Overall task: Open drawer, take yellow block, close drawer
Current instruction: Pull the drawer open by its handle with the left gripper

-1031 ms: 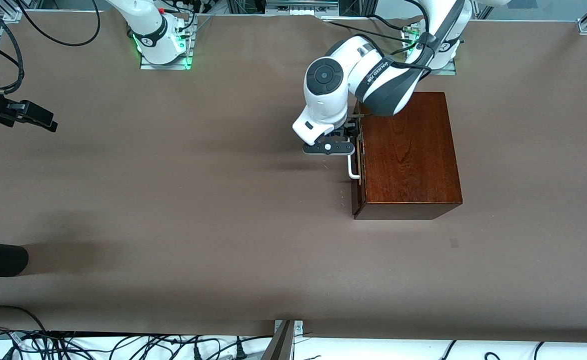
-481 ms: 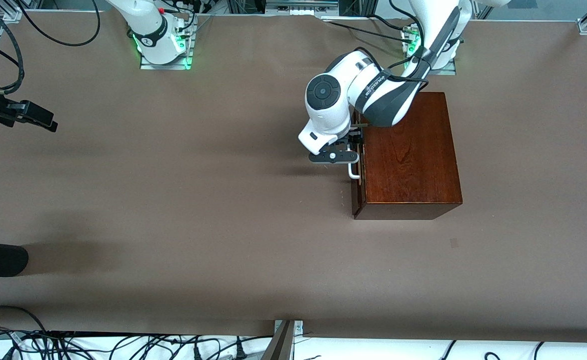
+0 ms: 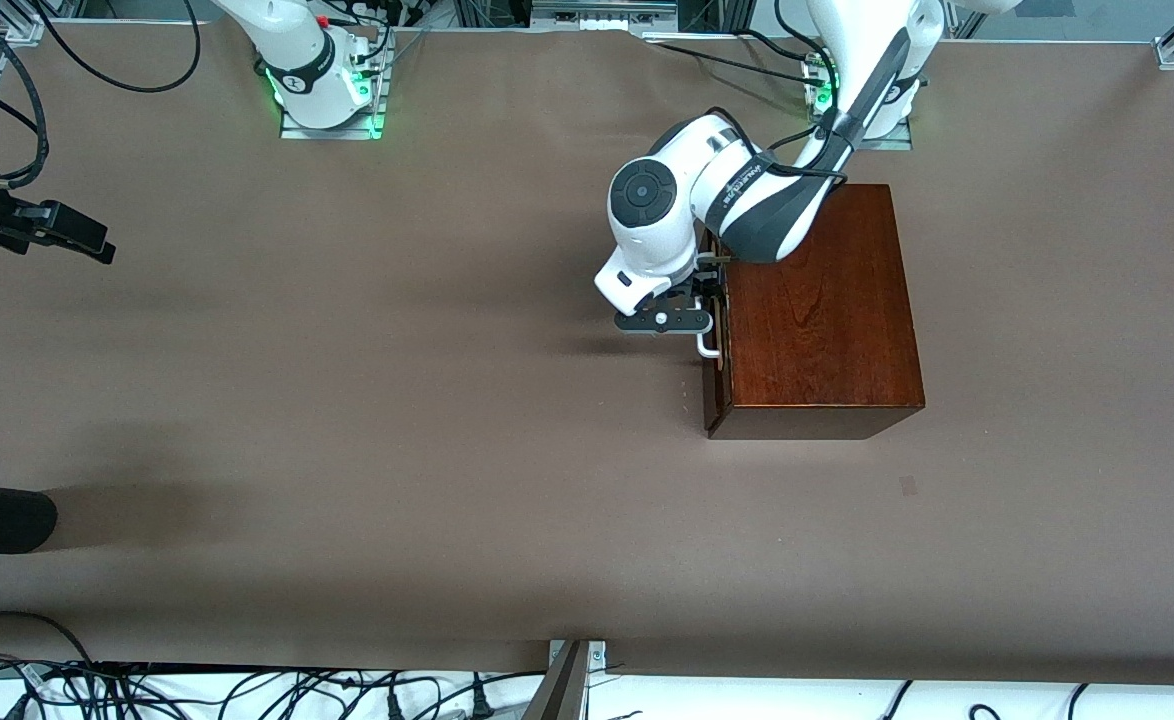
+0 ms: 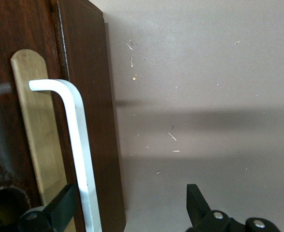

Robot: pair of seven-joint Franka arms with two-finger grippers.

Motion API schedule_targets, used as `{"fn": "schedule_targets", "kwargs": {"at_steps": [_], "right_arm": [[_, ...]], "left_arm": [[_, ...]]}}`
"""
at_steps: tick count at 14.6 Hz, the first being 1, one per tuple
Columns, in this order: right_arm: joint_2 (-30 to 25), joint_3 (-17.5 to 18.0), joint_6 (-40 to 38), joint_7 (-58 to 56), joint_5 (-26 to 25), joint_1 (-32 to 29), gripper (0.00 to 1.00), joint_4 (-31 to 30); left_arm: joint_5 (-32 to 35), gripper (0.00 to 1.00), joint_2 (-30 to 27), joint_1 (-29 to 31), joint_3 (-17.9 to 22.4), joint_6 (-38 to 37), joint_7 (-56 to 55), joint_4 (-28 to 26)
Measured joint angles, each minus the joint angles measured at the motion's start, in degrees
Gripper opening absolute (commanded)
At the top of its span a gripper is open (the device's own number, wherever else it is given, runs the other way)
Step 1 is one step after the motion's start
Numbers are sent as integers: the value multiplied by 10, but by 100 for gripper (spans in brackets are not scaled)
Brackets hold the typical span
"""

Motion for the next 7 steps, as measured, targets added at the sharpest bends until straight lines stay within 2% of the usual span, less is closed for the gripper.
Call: {"fn": "schedule_targets", "kwargs": {"at_steps": [7], "right_arm": [[0, 0, 0, 0, 0, 0, 100, 0]], "left_arm": [[0, 100, 12, 0, 0, 10, 0, -1]]}}
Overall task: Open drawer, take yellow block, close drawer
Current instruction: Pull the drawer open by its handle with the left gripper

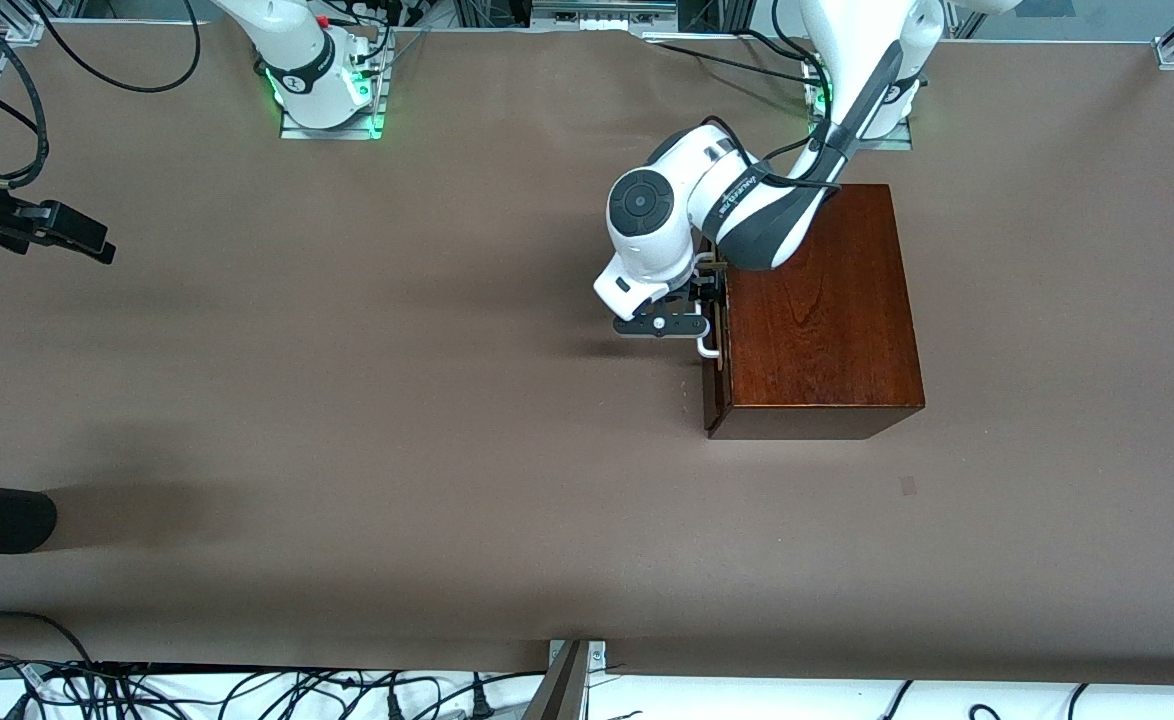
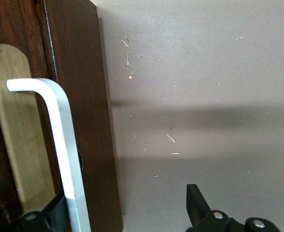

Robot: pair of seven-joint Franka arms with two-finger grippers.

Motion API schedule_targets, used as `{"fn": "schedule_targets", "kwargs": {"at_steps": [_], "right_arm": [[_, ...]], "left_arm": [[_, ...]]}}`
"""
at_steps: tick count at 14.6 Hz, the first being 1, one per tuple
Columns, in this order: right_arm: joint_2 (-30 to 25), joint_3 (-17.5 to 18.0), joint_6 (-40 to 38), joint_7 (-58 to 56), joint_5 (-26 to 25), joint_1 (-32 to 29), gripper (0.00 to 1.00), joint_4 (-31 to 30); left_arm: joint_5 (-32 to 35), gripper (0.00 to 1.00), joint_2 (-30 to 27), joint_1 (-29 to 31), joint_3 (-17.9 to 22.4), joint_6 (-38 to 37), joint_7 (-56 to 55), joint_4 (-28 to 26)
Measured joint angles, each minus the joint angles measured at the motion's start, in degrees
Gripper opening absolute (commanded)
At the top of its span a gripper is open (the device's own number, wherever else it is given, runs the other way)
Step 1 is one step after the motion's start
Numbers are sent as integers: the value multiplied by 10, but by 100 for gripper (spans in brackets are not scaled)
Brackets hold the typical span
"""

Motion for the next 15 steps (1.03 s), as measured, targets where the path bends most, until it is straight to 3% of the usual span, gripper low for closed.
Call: {"fn": "schedule_targets", "kwargs": {"at_steps": [15], "right_arm": [[0, 0, 0, 0, 0, 0, 100, -1]], "left_arm": [[0, 100, 7, -44, -1, 24, -49, 11]]}}
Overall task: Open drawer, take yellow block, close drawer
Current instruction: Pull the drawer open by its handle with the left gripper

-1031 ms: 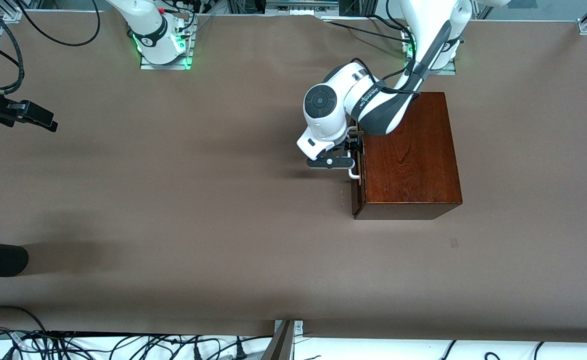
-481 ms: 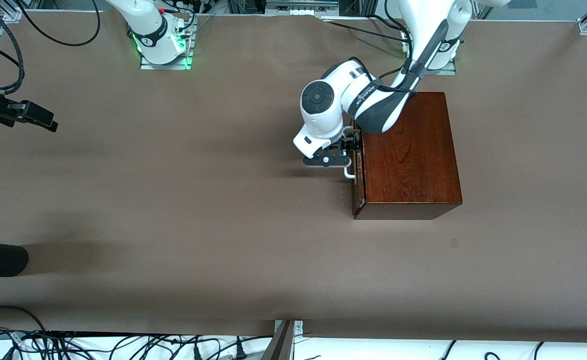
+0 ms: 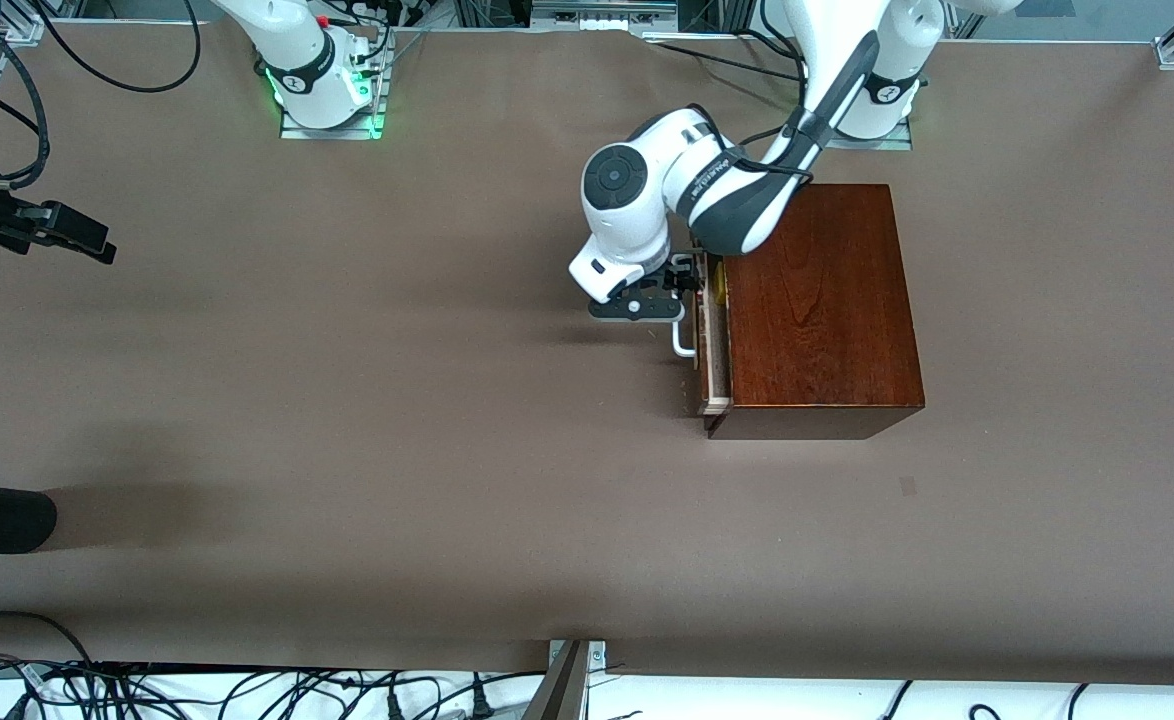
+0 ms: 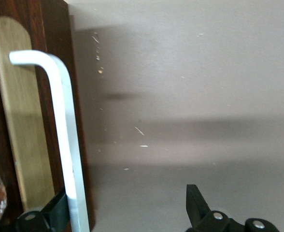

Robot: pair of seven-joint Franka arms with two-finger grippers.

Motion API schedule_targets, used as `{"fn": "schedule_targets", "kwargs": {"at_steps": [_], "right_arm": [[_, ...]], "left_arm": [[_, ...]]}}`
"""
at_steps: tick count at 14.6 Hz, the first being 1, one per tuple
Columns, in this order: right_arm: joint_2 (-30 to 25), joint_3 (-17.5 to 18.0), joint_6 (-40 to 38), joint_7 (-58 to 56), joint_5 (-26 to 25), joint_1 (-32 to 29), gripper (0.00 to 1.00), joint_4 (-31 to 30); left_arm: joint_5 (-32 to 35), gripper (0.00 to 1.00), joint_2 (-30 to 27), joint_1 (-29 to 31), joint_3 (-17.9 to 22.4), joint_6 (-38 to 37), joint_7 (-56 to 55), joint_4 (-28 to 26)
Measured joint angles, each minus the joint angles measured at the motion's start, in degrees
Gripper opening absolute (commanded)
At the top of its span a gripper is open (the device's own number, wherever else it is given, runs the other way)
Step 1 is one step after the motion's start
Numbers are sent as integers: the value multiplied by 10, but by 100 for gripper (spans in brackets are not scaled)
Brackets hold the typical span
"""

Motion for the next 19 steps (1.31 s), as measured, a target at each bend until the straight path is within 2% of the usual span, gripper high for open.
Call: {"fn": "schedule_targets", "kwargs": {"at_steps": [13, 19], "right_arm": [[0, 0, 0, 0, 0, 0, 100, -1], [0, 0, -1, 0, 0, 0, 100, -1]], "left_arm": [[-1, 100, 53, -84, 41, -13, -36, 81], [-7, 100, 62, -100, 54, -17, -37, 96]]}}
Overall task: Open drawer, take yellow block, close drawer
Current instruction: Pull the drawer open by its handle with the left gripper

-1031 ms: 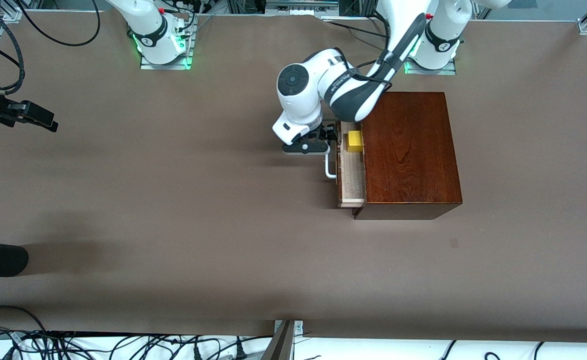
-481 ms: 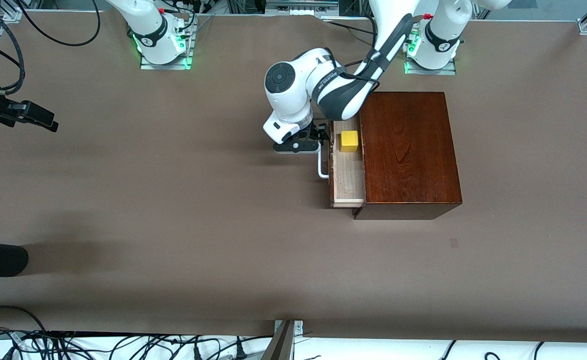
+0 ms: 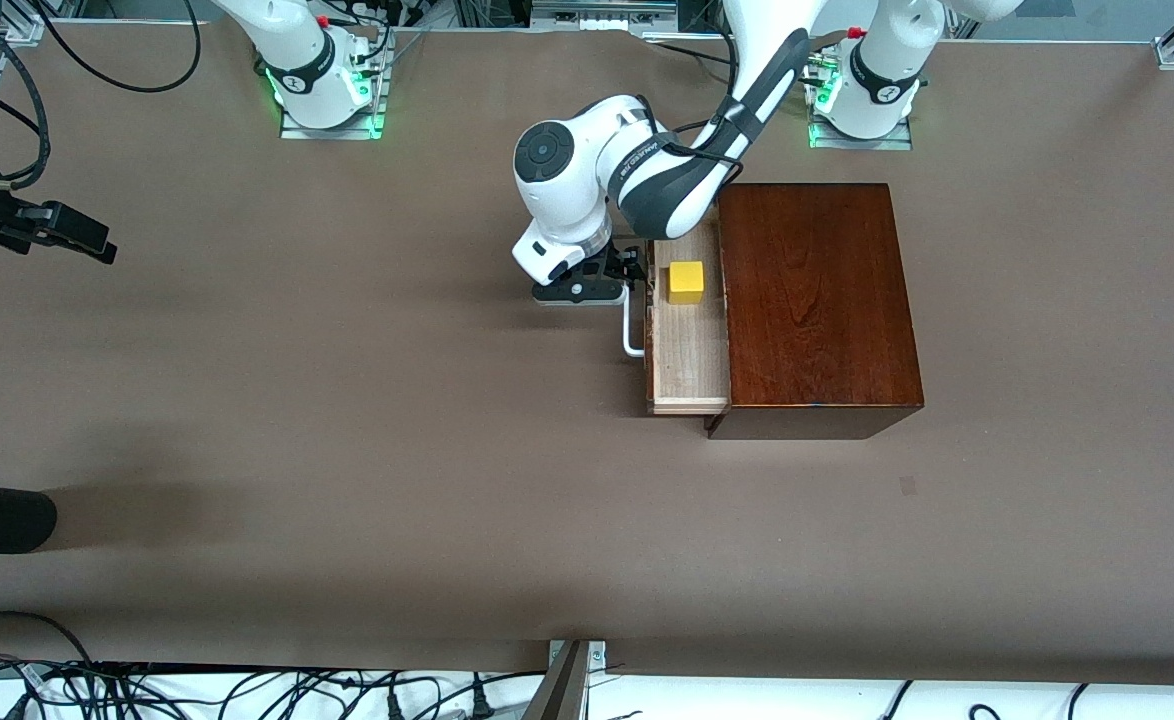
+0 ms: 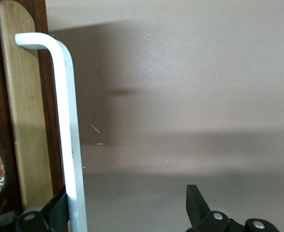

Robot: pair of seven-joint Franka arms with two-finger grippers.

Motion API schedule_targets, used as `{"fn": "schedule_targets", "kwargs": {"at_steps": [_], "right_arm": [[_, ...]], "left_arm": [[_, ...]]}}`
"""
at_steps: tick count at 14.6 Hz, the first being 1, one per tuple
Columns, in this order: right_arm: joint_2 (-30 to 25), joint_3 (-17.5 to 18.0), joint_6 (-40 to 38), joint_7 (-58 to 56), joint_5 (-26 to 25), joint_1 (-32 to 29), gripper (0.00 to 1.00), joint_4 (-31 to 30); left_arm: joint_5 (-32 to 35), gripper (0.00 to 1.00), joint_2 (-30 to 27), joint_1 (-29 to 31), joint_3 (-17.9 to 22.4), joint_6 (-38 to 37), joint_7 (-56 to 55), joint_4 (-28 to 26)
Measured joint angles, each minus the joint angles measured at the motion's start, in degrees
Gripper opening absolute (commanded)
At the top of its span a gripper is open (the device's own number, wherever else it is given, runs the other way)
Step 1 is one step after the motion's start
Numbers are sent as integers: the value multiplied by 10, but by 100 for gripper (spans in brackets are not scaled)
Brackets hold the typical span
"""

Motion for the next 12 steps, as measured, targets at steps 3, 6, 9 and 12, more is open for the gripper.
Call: {"fn": "schedule_targets", "kwargs": {"at_steps": [3, 6, 9, 12], "right_arm": [[0, 0, 0, 0, 0, 0, 100, 0], [0, 0, 0, 0, 0, 0, 100, 0], [0, 0, 0, 0, 0, 0, 100, 0], [0, 0, 0, 0, 0, 0, 100, 0]], "left_arm": [[0, 100, 5, -8, 6, -2, 0, 6], [-4, 100, 12, -17, 7, 9, 0, 19], [-11, 100, 23, -22, 7, 13, 0, 35], [-15, 100, 26, -22, 7, 13, 0, 40]]}}
